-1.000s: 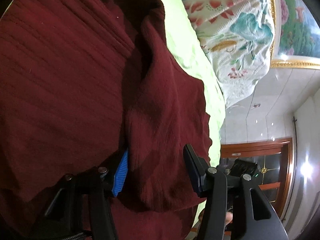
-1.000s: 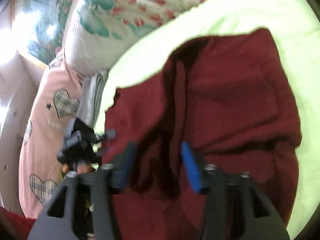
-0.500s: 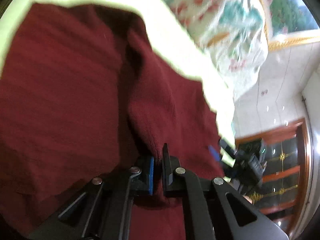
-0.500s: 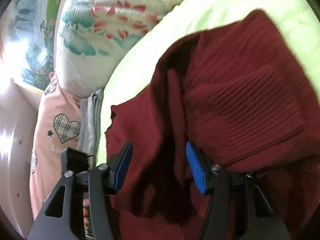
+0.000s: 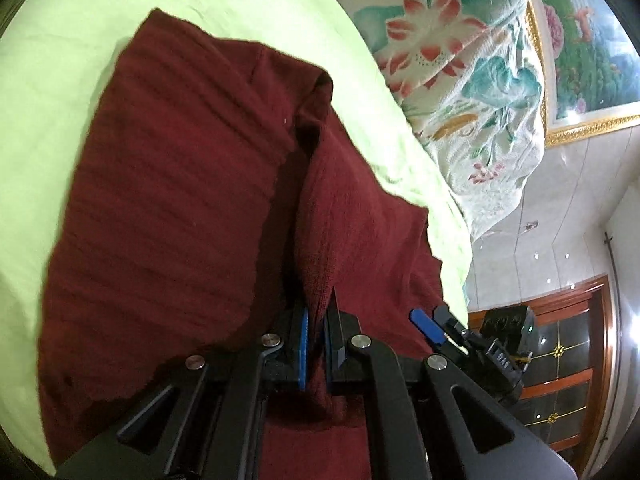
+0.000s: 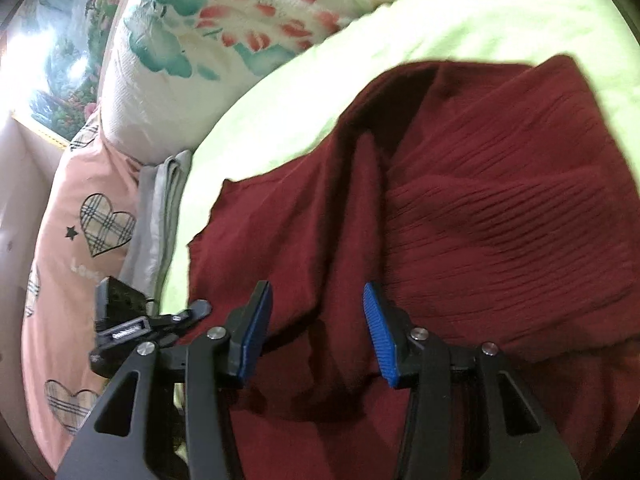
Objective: Fold large clothes
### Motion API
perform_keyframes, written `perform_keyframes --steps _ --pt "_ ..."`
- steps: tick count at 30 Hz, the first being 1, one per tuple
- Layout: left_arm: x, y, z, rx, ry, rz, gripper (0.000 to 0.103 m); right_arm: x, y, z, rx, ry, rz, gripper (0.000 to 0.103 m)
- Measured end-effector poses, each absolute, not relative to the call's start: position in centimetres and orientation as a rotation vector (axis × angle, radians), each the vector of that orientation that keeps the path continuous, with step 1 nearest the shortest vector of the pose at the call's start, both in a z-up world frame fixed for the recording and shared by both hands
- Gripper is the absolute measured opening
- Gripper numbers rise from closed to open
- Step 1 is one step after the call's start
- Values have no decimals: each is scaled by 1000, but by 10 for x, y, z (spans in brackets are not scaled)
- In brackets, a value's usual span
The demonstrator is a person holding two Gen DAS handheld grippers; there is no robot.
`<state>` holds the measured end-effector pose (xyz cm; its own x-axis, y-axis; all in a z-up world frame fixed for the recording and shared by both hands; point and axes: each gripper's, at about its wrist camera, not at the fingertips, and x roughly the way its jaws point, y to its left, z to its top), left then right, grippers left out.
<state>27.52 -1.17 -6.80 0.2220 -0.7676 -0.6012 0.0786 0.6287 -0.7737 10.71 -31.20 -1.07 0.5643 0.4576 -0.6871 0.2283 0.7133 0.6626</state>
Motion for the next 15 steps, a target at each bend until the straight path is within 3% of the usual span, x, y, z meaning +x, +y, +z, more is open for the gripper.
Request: perform_keyframes --steps 4,5,6,7,15 --pt "273 -16 -68 -684 1218 -673 4 124 -296 -25 796 1060 174 48" --pt "273 -15 -67 -683 1219 -674 4 128 -295 -31 789 1078 154 43" --pt "273 -15 -66 -686 1219 -675 4 131 -296 -36 797 1084 133 20" --pt "275 -14 -62 -691 1215 -679 4 132 -299 -38 809 1085 121 3" --pt "298 -37 30 -594 1009 -780 4 145 -335 64 887 689 244 3"
